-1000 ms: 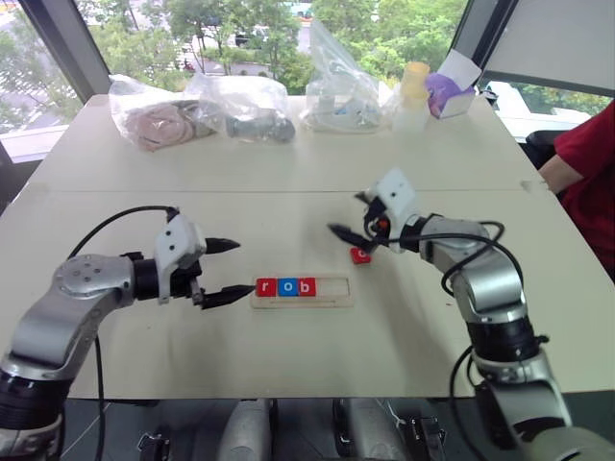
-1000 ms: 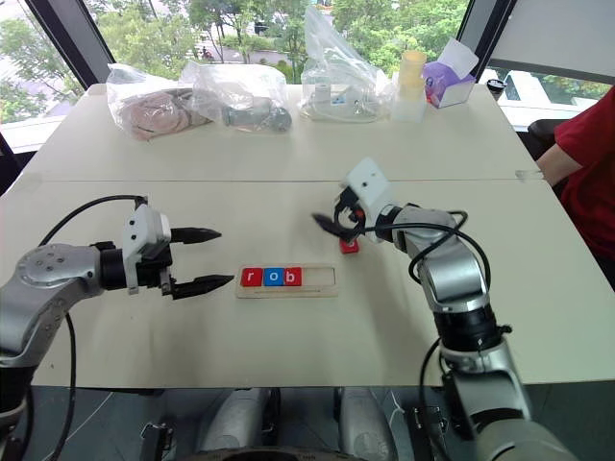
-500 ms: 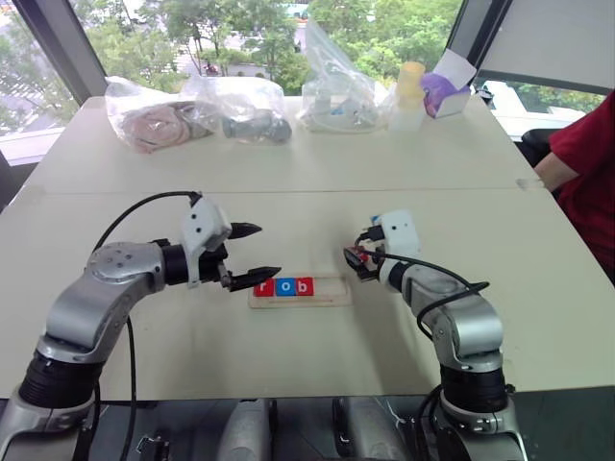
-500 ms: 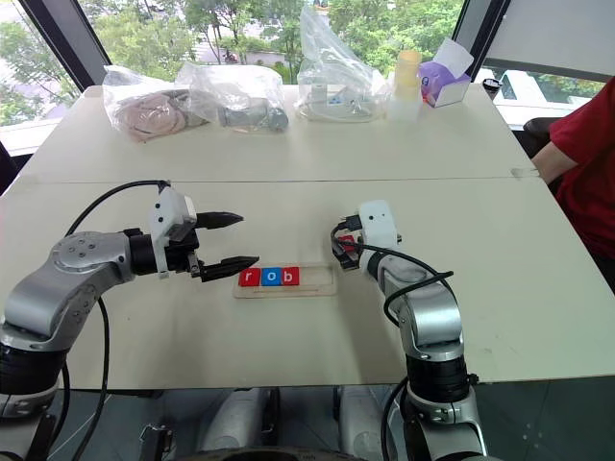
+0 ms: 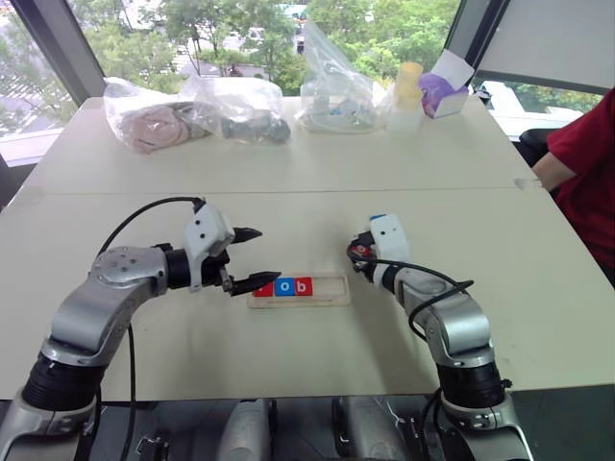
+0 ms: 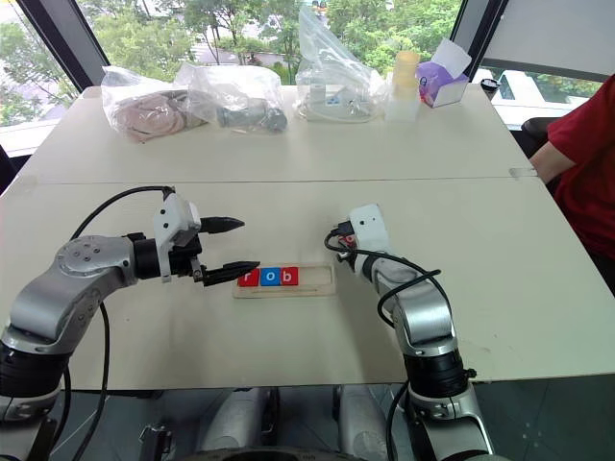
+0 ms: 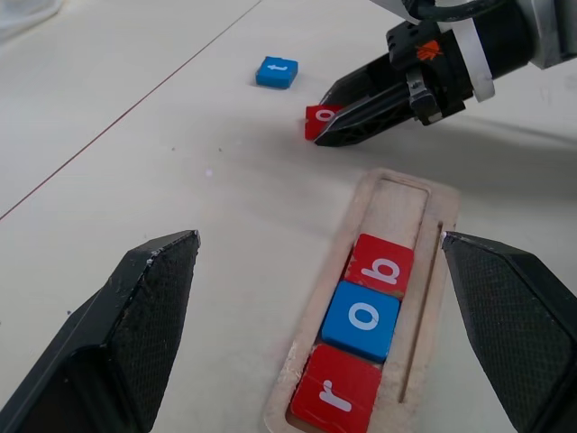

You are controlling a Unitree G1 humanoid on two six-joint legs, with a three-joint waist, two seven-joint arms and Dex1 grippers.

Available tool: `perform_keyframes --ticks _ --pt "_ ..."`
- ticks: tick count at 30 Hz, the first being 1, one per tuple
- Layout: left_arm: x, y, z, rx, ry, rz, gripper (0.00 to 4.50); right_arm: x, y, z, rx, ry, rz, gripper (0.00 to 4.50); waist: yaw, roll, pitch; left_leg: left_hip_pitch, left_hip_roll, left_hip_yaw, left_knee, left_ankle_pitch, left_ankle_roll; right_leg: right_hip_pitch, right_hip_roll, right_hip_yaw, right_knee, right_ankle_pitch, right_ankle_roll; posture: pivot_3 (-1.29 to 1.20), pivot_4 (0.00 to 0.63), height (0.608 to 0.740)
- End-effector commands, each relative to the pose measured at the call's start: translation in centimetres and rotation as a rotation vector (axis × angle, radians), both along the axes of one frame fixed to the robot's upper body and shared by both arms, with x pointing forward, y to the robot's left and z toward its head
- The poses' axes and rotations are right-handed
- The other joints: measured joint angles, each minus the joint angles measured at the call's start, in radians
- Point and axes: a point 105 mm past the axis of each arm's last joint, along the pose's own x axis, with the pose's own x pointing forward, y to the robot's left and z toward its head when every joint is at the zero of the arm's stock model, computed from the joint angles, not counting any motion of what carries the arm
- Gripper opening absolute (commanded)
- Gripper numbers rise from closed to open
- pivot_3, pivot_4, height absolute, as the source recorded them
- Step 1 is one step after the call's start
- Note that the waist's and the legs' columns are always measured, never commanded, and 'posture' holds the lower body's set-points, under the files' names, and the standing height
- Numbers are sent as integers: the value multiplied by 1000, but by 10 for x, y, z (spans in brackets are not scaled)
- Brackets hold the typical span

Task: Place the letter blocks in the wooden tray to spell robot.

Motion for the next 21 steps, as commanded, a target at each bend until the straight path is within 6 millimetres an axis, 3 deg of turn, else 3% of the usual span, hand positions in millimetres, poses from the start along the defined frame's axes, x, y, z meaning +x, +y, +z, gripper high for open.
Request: perform_keyframes --ticks 1,4,8,10,14,20,21 --pt "-9 -10 13 4 -50 -73 4500 0 -29 22 -33 -89 -135 1177 3 0 0 0 0 0 0 0 0 0 0 0 0 0 0 0 150 740" --pt "-16 -21 13 26 -45 -153 4500 -17 -58 26 -20 -90 -289 1177 9 0 0 -2 0 0 0 0 0 0 -1 0 -1 0 0 0 150 740" --pt "-16 -32 17 20 -61 -206 4500 -45 -78 18 27 -25 -441 1177 6 0 0 -2 0 0 -1 0 0 0 -1 0 -2 0 1 0 150 740" --pt "-13 -39 24 -16 -68 -213 4500 -51 -81 11 50 8 -479 1177 3 0 0 -2 0 0 -1 0 0 0 -1 0 -2 0 0 0 150 740" --pt "-10 -46 19 -18 -59 -235 4500 -50 -73 5 138 44 -520 1177 -6 1 0 0 0 1 0 0 0 0 1 1 -2 0 0 0 150 740" --pt "-5 -46 24 -36 -71 -234 4500 -48 -66 2 145 80 -504 4275 -3 1 0 -1 0 0 0 0 0 0 1 1 -2 0 0 0 150 740" --pt "-5 -45 28 -53 -68 -229 4500 -47 -71 7 145 62 -507 4449 -1 1 0 -1 0 0 0 0 0 0 1 1 -2 0 0 0 150 740"
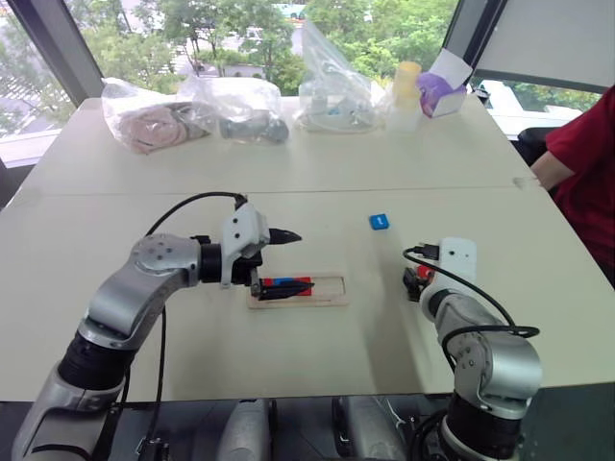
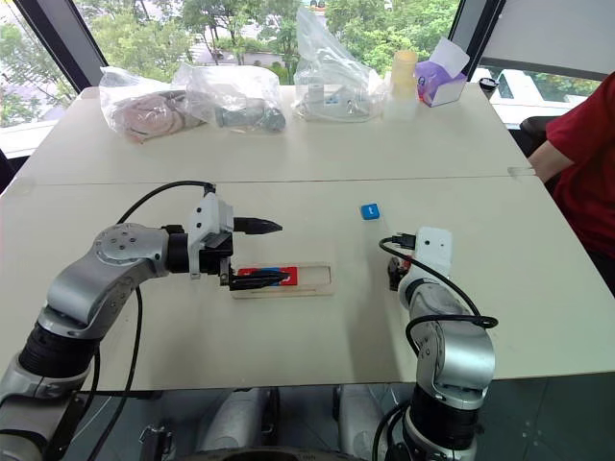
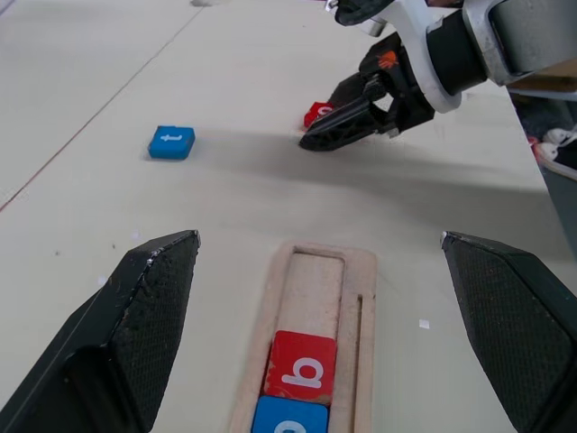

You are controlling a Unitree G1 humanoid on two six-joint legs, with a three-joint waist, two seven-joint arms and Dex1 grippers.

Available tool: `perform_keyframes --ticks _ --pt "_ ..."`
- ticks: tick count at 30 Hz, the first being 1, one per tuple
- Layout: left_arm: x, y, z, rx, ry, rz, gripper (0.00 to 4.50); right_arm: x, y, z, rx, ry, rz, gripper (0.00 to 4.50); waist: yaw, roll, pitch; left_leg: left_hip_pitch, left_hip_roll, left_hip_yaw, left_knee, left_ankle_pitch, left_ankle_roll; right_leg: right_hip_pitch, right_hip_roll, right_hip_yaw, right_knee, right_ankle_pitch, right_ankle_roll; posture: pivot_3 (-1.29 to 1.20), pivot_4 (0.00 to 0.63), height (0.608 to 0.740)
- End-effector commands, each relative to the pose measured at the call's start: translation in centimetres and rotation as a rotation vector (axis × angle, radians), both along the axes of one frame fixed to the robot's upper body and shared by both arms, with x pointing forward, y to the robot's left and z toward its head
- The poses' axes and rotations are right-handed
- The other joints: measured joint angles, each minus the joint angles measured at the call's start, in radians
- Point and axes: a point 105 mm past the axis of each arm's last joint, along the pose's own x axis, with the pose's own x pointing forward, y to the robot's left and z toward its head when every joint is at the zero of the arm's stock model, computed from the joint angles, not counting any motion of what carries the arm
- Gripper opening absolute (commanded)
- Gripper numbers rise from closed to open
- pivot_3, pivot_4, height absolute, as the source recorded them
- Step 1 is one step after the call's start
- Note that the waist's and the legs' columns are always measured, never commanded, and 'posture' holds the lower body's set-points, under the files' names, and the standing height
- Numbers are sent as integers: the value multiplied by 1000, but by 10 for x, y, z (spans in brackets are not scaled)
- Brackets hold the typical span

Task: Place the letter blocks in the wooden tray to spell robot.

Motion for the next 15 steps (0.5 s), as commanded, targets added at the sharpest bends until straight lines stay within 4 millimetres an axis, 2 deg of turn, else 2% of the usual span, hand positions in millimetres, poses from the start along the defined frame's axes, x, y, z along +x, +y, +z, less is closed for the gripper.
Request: perform_keyframes --ticks 1,4,6,9,12,15 --pt "0 2 21 -50 -51 -1 4500 3 -8 15 -9 -44 -3 4449 3 0 0 0 0 0 0 0 0 0 0 0 0 0 0 0 150 740" --pt "-7 9 21 -25 -31 -18 4500 17 -24 50 -66 -201 132 4449 5 1 1 -1 0 0 0 0 0 0 -1 0 -1 0 0 0 150 740" --pt "-15 15 17 26 -12 -56 4500 27 -36 64 -255 -257 365 4449 4 1 1 -1 0 0 0 0 0 1 -2 0 -2 0 0 0 150 740" --pt "-22 22 14 66 9 -90 4500 31 -40 63 -360 -262 633 4449 4 -1 0 1 -3 4 -1 0 0 4 -3 0 -6 -3 -1 0 150 740" --pt "-31 30 11 136 33 -129 4500 21 -47 44 -352 -218 969 4449 0 -2 1 1 0 2 -1 -1 1 4 1 -1 -6 -2 1 0 150 740" --pt "-32 35 12 156 29 -127 4500 22 -62 33 -373 -182 1074 4449 4 0 2 1 0 3 -1 -1 1 4 1 -1 -5 -2 1 0 150 740"
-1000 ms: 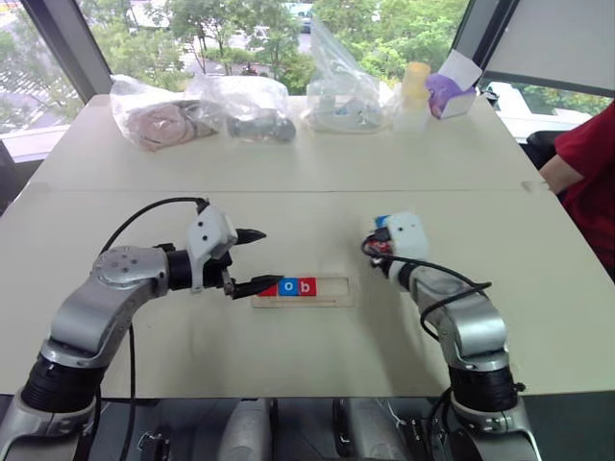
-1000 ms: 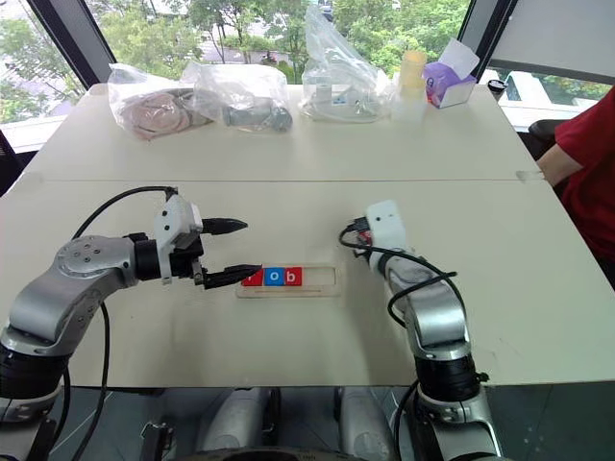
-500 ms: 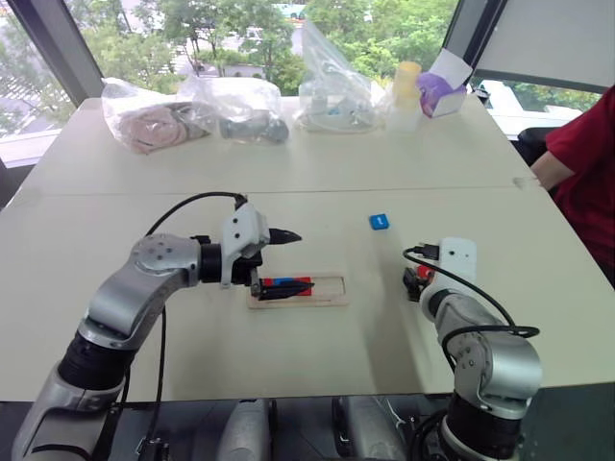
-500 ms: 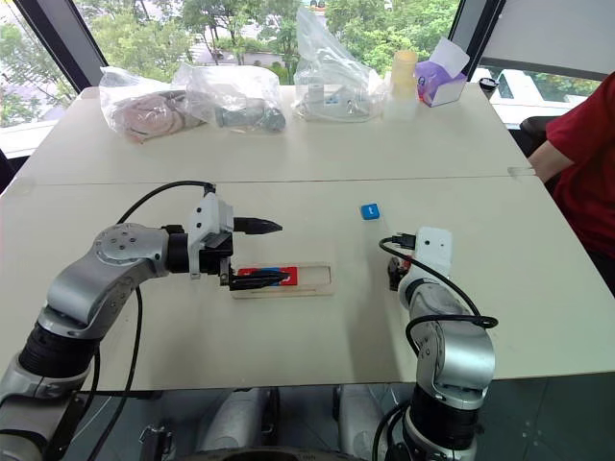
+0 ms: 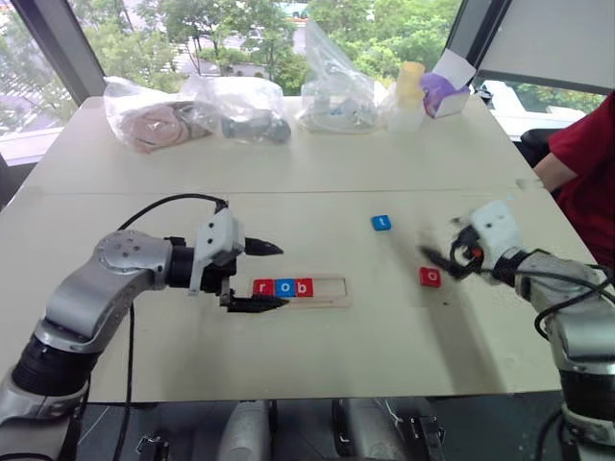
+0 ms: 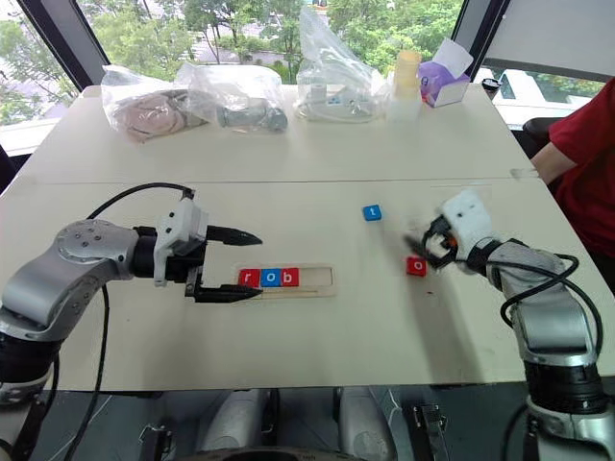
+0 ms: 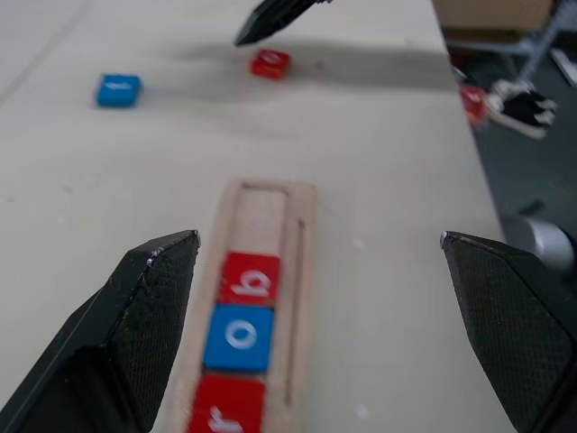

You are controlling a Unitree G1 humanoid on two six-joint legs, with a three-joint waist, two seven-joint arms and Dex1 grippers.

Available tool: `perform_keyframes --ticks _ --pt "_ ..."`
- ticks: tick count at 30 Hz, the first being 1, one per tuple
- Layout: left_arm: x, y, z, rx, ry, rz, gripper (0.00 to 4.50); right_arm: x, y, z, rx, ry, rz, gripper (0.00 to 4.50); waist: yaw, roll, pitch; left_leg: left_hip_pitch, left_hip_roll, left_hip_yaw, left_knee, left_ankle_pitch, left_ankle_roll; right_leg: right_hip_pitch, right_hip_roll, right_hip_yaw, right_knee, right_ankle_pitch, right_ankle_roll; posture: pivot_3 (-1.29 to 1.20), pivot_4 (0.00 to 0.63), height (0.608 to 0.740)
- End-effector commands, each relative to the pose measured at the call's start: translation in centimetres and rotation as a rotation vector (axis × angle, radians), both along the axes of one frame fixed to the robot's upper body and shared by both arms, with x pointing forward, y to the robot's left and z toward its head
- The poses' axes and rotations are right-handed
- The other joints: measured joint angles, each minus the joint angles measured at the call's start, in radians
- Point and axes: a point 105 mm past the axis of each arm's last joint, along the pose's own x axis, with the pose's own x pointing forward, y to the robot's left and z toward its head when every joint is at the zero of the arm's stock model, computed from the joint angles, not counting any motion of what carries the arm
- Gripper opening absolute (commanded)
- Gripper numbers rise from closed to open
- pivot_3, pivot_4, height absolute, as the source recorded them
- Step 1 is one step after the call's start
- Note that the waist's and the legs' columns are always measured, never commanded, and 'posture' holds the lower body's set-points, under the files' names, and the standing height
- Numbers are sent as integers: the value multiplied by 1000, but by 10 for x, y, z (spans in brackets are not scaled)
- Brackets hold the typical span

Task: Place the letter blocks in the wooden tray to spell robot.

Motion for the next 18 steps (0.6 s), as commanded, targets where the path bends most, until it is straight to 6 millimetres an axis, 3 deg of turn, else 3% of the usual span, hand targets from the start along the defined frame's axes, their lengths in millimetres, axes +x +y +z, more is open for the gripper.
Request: perform_keyframes --ticks 1,7,16,18 --pt "-4 4 10 3 -39 -13 4500 2 -10 4 -45 -29 136 4449 1 0 0 0 0 0 1 0 0 0 0 0 0 0 0 0 150 740" --pt "-5 13 10 20 -36 35 4500 2 -14 -3 -95 22 268 4449 0 0 0 0 0 1 2 0 0 0 -1 1 1 0 0 0 150 740" --pt "-8 19 10 35 -38 67 4500 1 -20 -24 -153 86 321 4449 5 0 0 0 1 1 3 0 0 1 -2 1 1 0 0 0 150 740" --pt "-6 20 9 42 -45 74 4500 1 -18 -29 -146 97 328 3571 5 0 0 0 1 0 3 0 0 1 -2 1 1 0 -1 0 150 740"
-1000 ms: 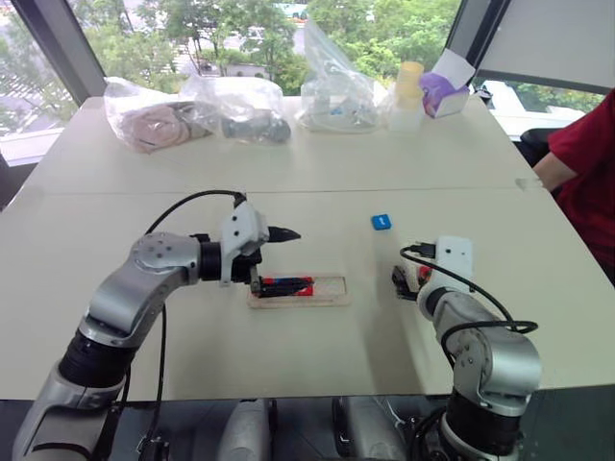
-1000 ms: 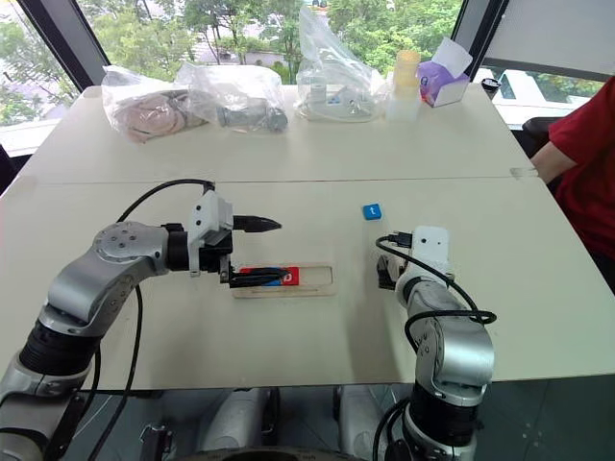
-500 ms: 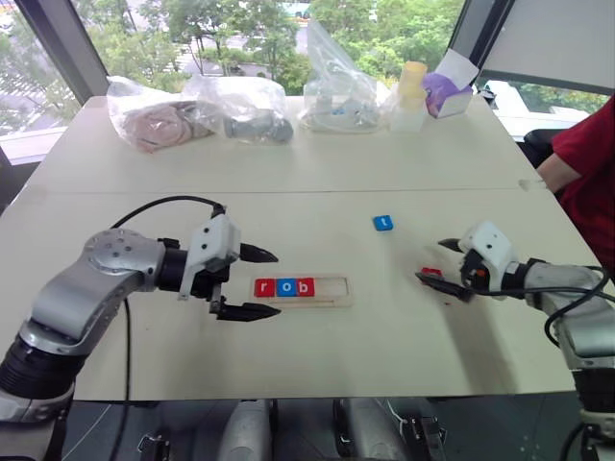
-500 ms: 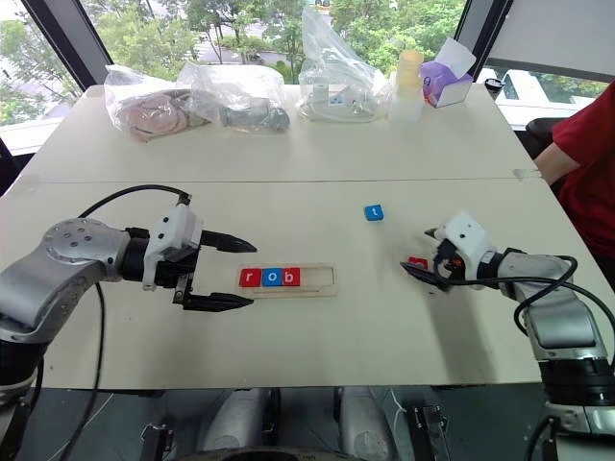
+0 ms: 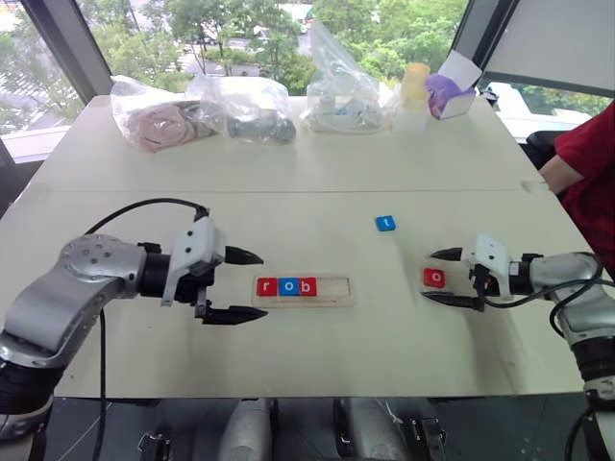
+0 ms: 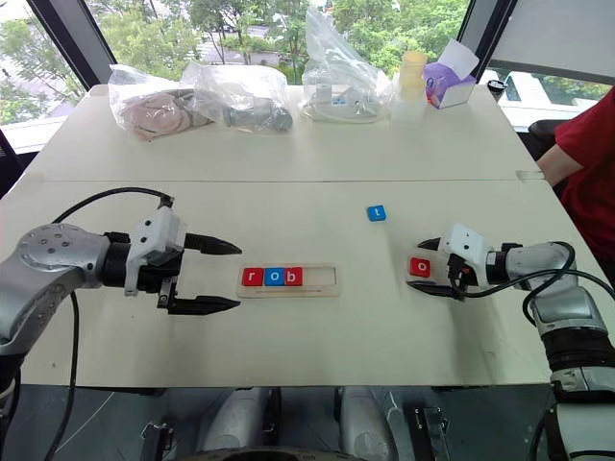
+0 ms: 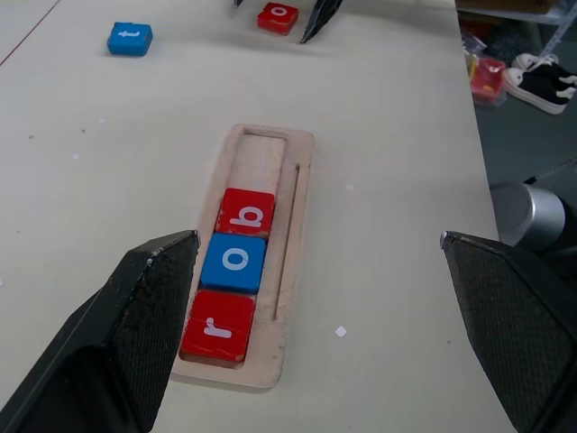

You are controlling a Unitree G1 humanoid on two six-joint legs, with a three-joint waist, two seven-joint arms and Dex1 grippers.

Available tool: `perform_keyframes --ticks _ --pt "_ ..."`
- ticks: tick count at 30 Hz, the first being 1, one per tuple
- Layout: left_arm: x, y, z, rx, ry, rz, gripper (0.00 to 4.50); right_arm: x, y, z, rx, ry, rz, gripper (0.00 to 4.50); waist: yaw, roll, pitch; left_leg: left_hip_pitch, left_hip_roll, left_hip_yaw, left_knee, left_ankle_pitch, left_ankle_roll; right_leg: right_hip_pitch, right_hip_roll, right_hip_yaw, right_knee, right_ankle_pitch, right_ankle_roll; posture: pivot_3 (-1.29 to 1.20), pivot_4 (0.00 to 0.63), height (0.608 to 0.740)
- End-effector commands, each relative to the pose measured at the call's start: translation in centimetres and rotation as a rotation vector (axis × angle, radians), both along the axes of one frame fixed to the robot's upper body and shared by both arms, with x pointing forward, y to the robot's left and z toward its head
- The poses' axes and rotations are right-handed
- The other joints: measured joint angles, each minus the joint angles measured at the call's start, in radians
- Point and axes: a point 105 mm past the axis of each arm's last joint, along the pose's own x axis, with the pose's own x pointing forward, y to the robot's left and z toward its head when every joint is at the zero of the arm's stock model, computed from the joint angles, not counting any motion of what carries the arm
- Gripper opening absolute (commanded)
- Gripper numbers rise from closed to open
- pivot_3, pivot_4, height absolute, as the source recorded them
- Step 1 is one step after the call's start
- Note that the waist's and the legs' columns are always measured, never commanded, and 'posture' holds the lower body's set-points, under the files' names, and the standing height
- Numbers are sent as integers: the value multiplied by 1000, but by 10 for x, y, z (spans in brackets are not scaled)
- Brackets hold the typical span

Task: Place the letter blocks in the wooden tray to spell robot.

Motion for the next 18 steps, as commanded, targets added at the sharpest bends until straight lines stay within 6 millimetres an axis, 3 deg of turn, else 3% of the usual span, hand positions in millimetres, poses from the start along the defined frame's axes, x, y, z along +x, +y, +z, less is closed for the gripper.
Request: perform_keyframes --ticks 1,4,5,7,9,13,15,18 --pt "0 3 8 11 -50 9 4500 -1 -3 -8 -27 19 -2 3071 0 0 0 0 0 0 0 0 0 0 0 0 0 0 0 0 150 740" --pt "0 3 9 10 -51 12 4500 -2 -6 -14 -49 31 -5 1472 -3 0 0 2 0 0 1 0 0 2 0 0 0 -1 -2 0 150 740" --pt "0 5 9 14 -51 16 4500 -2 -7 -16 -48 41 -14 1138 -3 0 0 2 0 0 1 0 0 2 0 0 0 -1 -2 0 150 740" --pt "2 8 9 19 -50 26 4500 0 -5 -13 -39 32 -19 1160 -2 -1 0 4 0 0 1 0 0 4 0 0 0 -1 -3 0 150 740" --pt "4 14 8 29 -48 41 4500 7 11 5 51 16 -13 1160 -3 -1 0 5 0 0 1 0 0 5 -1 1 0 -1 -3 0 150 740" --pt "8 34 -2 88 -30 94 4500 4 80 47 260 25 130 1160 -18 1 0 7 1 0 0 0 0 4 0 2 2 -1 -3 0 150 740" --pt "6 41 -10 110 -15 100 4500 -4 103 55 314 52 193 1160 -23 1 1 7 1 -1 -1 0 0 3 0 3 4 0 -2 0 150 740" --pt "5 45 -13 105 -12 104 4500 2 127 53 299 22 192 1160 -19 1 1 6 2 -3 -2 0 0 2 0 1 4 0 -1 0 150 740"
